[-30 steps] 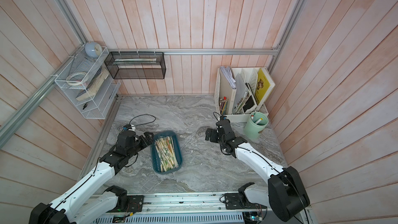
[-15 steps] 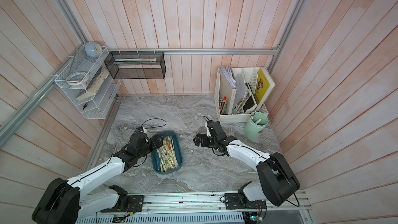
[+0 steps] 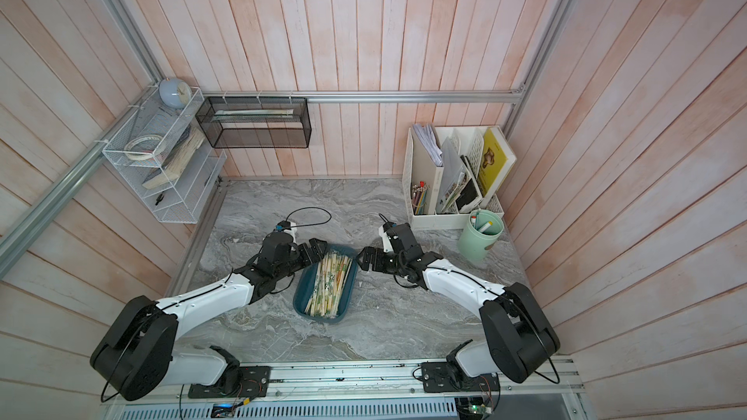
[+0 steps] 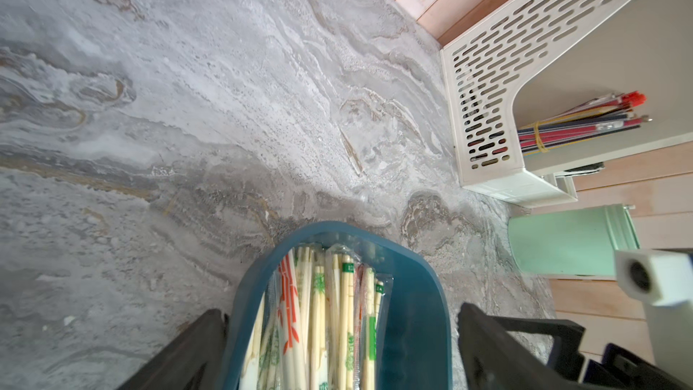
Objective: Take the paired disposable chopsticks out of the storage box
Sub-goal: Adjust the storage box at the center of the board.
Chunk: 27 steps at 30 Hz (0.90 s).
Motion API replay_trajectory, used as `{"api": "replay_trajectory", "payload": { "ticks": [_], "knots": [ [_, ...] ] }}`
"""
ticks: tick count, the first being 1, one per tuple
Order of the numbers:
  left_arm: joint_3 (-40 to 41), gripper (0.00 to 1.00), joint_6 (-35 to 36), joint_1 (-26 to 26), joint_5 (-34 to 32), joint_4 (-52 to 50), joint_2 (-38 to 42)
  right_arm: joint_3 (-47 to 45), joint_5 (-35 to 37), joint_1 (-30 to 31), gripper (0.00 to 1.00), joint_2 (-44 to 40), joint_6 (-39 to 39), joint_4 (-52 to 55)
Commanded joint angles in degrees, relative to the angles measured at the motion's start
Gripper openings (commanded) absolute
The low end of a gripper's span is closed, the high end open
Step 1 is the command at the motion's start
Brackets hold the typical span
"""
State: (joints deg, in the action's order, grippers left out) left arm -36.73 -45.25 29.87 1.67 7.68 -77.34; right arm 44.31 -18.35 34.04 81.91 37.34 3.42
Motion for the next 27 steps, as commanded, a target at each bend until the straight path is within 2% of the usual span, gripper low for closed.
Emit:
{"api": "replay_trajectory", "payload": {
  "ticks": [1, 10, 21, 27],
  "knots": [
    [3.04, 1.00, 1.29, 0.02, -3.16, -3.24, 4.98, 1.32, -3.08, 1.82, 0.98, 1.87, 0.83, 0.68],
    [10.74, 1.00, -2.53, -0.16, -4.66, -5.97, 14.59, 1.84, -7.86, 3.93, 0.98, 4.11, 2.96, -0.51],
    [9.62, 1.00, -4.72, -0.32, -6.60, -5.87, 12.46, 9.95, -15.72, 3.93, 0.98, 13.67, 8.42, -8.49],
    [9.11, 1.00, -5.46, -0.76, -6.77, -5.13, 11.76, 10.78, -12.39, 3.06, 0.97, 12.05, 6.99, -5.43]
  ]
}}
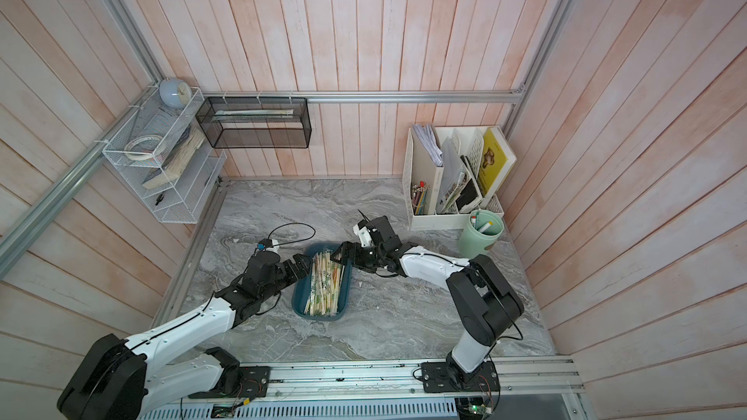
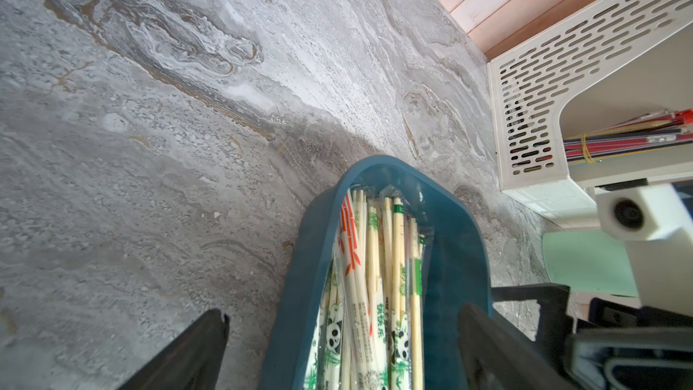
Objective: Take the paired disposable chopsticks out of the storage box
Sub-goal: Adjust the storage box at the center of the board, then pick up the paired disposable chopsticks from the storage box.
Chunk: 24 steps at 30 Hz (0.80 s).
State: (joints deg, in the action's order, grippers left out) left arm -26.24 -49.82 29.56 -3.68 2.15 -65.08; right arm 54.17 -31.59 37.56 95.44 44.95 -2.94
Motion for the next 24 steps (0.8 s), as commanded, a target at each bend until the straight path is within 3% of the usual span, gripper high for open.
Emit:
{"api": "replay_trajectory", "payload": {
  "ticks": [1, 5, 9, 20, 24],
  "knots": [
    [-1.52, 1.00, -0.81, -0.72, -1.50, 0.23, -0.61, 1.17, 3.10, -0.54, 0.97, -2.23, -1.89, 3.57],
    [-2.42, 1.00, -0.63, -3.31, -1.79, -2.45, -0.86, 2.87, 13.52, 0.18, 0.94, -5.26, -7.85, 14.30],
    [-4.46, 1.00, 0.68, -7.35, -0.72, -6.56, -1.73, 4.79, 19.57, 2.52, 0.90, -7.97, -11.33, 20.20],
    [-10.67, 1.00, 7.23, -14.77, 0.99, -14.27, -2.55, 12.64, 22.15, 11.82, 0.48, -3.03, -12.78, 25.11],
    [-10.71, 1.00, 7.90, -16.66, 2.57, -14.21, -1.81, 14.78, 21.93, 14.38, 0.40, -0.28, -13.21, 25.90]
  ]
}}
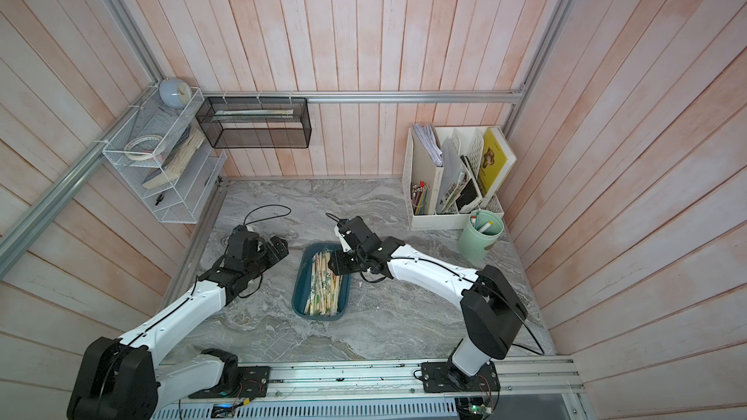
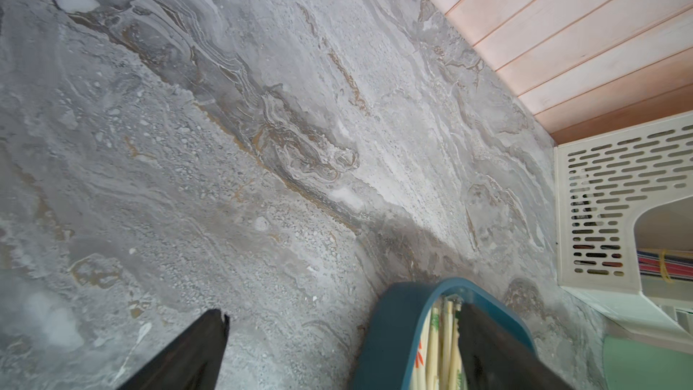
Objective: Take the paired disposable chopsticks out of the storage box
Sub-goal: Pick up the paired disposable chopsticks from the storage box.
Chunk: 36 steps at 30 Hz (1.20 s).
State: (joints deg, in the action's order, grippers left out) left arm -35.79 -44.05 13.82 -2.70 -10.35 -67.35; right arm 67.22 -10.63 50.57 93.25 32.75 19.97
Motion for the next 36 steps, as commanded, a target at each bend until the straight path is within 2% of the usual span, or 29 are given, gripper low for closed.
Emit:
{"api": "replay_trajectory", "payload": {
  "ticks": [1, 3, 18, 25, 36],
  "knots": [
    [-1.03, 1.00, 2.26, -1.36, 1.80, -1.73, 0.63, 2.30, 0.80, 1.93, 0.39, 2.71, -1.23, 3.50],
    [-0.78, 1.00, 2.69, -1.99, 2.23, -1.45, 0.85, 3.43, 0.61, 2.98, 0.35, 4.04, -1.78, 4.37],
    [1.93, 1.00, 2.13, -3.07, 4.62, 1.21, 1.66, 6.96, 0.06, 8.38, 0.32, 9.47, -3.83, 8.46],
    [2.91, 1.00, 1.78, -3.14, 5.14, 1.99, 1.99, 7.91, -0.70, 9.28, 0.27, 11.46, -4.25, 8.91],
    [4.10, 1.00, 1.43, -3.07, 5.68, 2.89, 2.84, 8.40, -2.11, 9.75, 0.25, 13.91, -4.63, 9.04]
  ]
}}
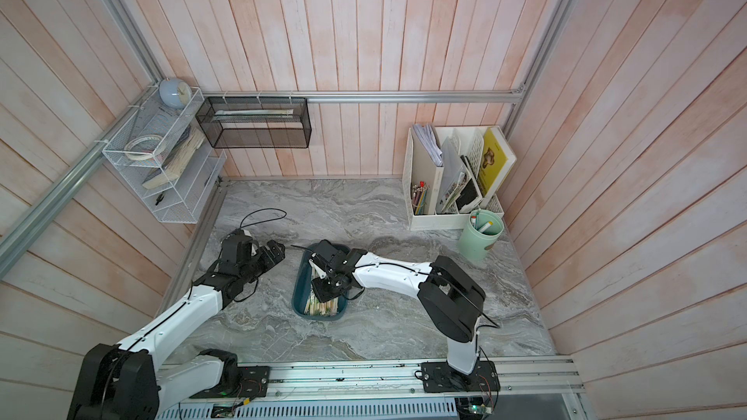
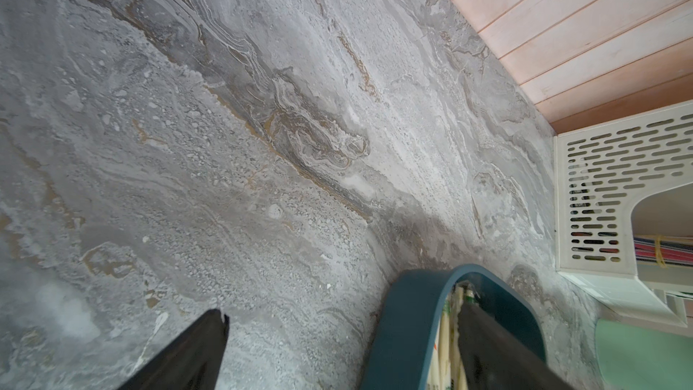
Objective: Take the paired disposable chopsticks out of the storage box
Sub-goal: Pick up the paired disposable chopsticks from the storage box.
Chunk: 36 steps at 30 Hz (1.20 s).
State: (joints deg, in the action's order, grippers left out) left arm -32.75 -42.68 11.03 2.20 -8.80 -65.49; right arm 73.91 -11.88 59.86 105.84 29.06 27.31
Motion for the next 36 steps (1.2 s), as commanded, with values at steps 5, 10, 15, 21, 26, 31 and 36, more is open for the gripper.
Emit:
{"api": "replay_trajectory", "payload": {
  "ticks": [5, 10, 15, 21, 26, 31, 36],
  "knots": [
    [1.59, 1.00, -0.04, -0.27, 0.94, 1.79, 1.27, 1.77, -1.37, 0.61, 0.22, 2.17, -1.11, 1.77],
    [1.76, 1.00, -0.13, -0.30, 1.27, 2.07, 1.32, 1.61, -1.57, 0.56, 0.22, 2.65, -1.11, 1.72],
    [2.17, 1.00, -0.31, -0.32, 1.76, 2.47, 1.32, 1.84, -1.48, 0.58, 0.29, 3.23, -1.11, 2.03],
    [2.34, 1.00, -0.39, -0.22, 1.85, 2.81, 1.33, 2.13, -1.52, 0.59, 0.29, 3.76, -1.54, 2.38],
    [2.65, 1.00, -0.57, -0.26, 2.02, 3.30, 1.27, 2.48, -1.44, 0.60, 0.28, 4.33, -1.72, 2.79],
    [3.25, 1.00, -0.72, -0.27, 2.34, 3.78, 1.38, 3.09, 0.11, 0.70, 0.28, 5.39, -1.64, 4.40],
    [3.82, 1.00, -0.83, -0.29, 2.55, 4.45, 1.58, 4.07, 0.72, 0.80, 0.25, 6.41, -1.90, 5.36]
  ]
}}
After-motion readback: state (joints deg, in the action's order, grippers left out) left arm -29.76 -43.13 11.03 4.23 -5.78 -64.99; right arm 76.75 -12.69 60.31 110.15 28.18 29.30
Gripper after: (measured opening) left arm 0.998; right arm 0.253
